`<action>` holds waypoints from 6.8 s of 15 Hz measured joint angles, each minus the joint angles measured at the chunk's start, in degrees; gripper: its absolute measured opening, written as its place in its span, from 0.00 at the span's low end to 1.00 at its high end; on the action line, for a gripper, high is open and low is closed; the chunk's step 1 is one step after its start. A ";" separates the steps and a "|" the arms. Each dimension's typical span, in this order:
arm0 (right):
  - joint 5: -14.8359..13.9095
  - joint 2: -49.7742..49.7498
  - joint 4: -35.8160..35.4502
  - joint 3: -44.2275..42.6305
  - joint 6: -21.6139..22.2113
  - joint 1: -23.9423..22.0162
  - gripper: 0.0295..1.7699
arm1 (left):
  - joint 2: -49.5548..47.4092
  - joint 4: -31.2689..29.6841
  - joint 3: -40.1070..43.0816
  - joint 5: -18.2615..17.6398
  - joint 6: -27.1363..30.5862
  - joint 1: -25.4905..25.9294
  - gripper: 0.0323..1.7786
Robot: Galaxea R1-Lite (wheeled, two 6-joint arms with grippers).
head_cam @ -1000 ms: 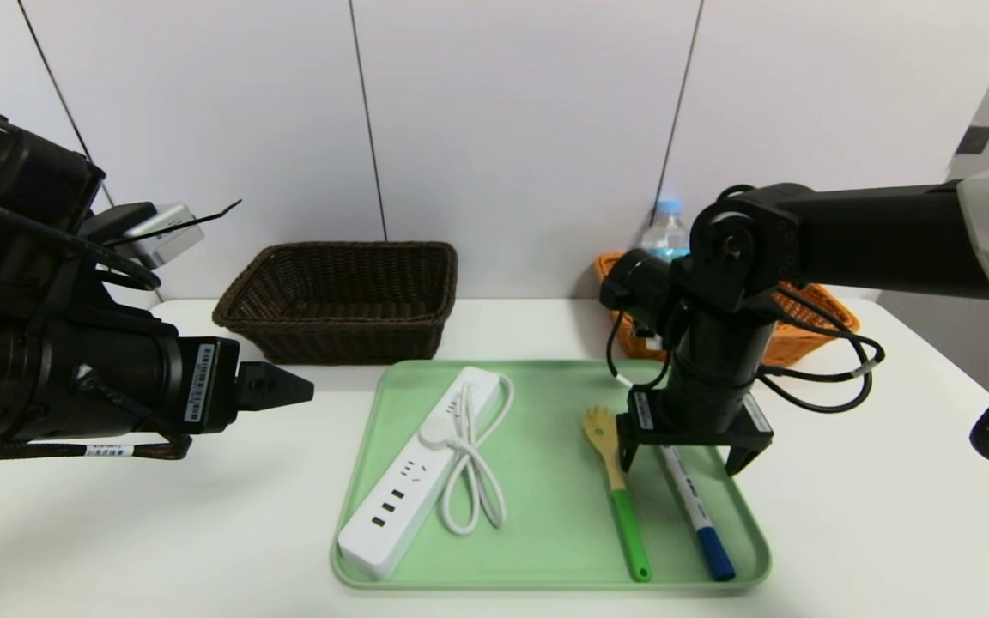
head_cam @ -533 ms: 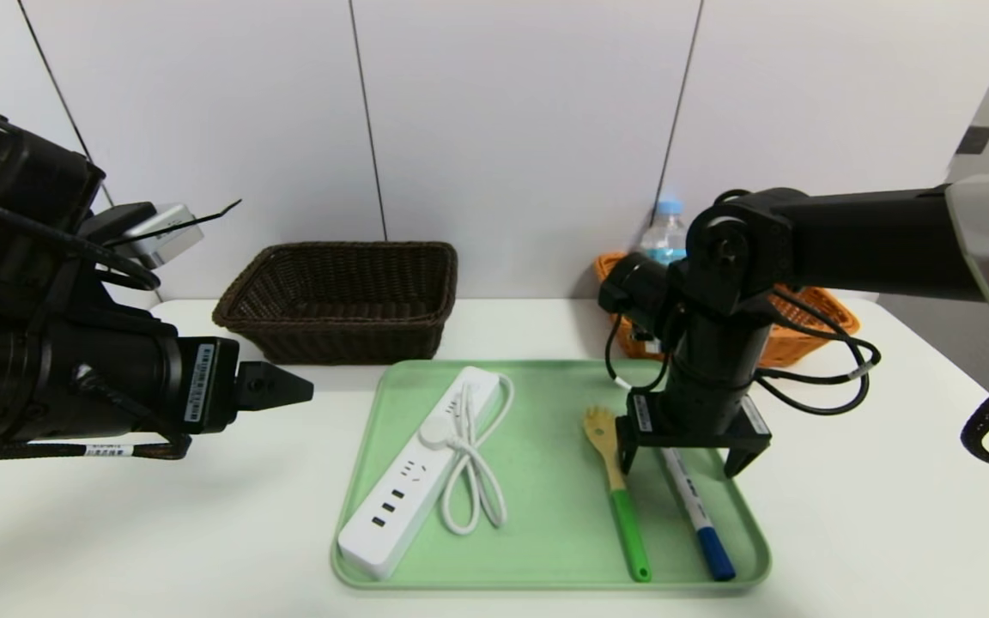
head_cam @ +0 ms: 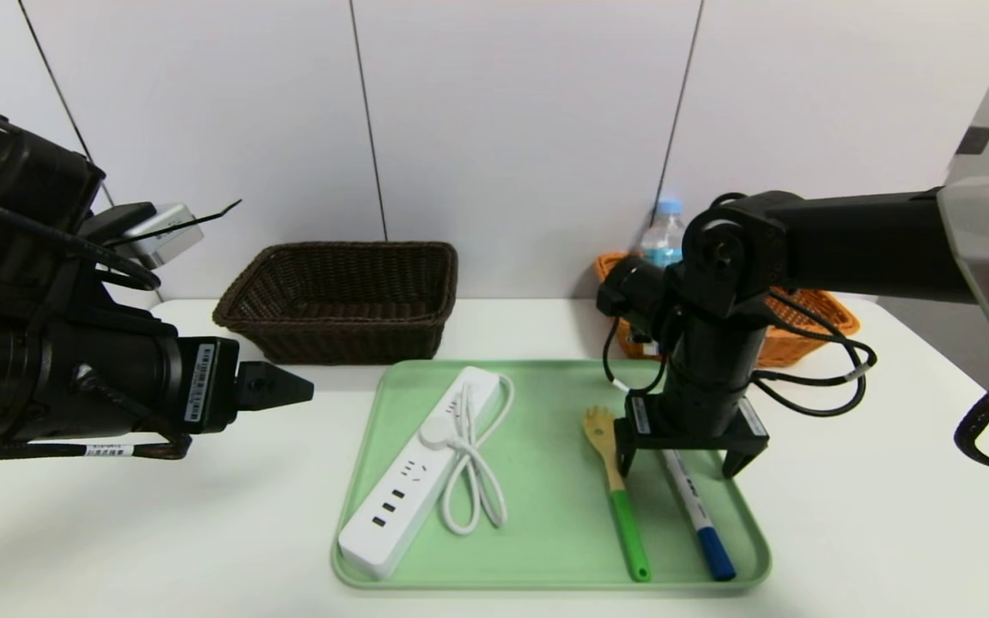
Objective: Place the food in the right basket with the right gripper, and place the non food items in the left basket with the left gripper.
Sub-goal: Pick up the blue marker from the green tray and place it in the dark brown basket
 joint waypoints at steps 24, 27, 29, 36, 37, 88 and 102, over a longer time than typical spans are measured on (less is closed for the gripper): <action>-0.02 0.35 0.17 0.27 0.09 -0.28 0.96 | 0.06 0.02 -0.11 0.02 0.24 0.00 0.95; -0.02 0.35 0.22 0.33 0.13 -0.24 0.96 | -0.11 0.06 -0.11 0.02 0.24 0.00 0.95; -0.22 0.28 0.52 0.40 0.13 -0.26 0.82 | -0.28 0.13 -0.09 0.02 0.22 0.00 0.95; 0.00 0.26 0.28 0.44 0.22 -0.24 0.06 | -0.85 0.35 0.07 0.02 0.18 0.00 0.95; 0.00 0.24 0.28 0.44 0.20 -0.20 0.08 | -0.99 0.41 0.07 0.07 0.16 0.00 0.95; -14.34 15.85 -95.74 -8.14 -28.39 15.68 0.09 | -0.63 5.16 4.57 3.96 0.35 1.21 0.95; -14.07 16.70 -96.84 -8.14 -31.56 15.41 0.67 | -0.61 5.27 4.41 4.63 0.49 1.15 0.95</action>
